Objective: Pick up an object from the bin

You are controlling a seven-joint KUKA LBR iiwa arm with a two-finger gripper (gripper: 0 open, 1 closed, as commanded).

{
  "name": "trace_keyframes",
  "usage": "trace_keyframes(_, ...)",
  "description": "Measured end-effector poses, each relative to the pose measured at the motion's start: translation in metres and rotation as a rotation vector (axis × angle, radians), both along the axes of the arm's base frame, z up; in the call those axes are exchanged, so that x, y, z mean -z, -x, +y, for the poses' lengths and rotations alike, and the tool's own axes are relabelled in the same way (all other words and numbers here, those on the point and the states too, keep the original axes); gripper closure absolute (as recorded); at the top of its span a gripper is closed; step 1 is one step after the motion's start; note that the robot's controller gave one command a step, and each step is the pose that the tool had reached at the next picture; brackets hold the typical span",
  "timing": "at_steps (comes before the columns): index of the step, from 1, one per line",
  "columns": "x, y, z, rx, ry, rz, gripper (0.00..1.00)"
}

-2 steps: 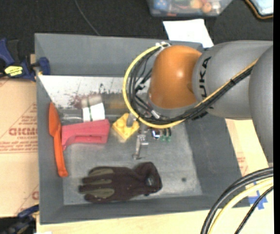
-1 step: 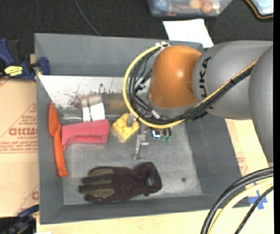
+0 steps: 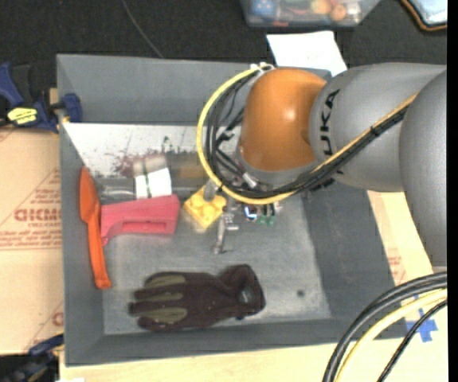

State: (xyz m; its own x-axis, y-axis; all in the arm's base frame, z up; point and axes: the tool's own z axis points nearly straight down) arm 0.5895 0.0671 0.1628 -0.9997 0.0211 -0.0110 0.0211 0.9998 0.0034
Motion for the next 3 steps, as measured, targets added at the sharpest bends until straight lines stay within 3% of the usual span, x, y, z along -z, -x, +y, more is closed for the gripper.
trace_keyframes(1, -0.032, -0.002, -0.016, -0.022, 0.002, 0.009, 0.0)
trace_keyframes(2, -0.062, -0.013, -0.083, -0.196, 0.004, 0.006, 0.0)
trace_keyframes(3, -0.058, -0.013, -0.078, -0.14, 0.002, 0.005, 0.0)
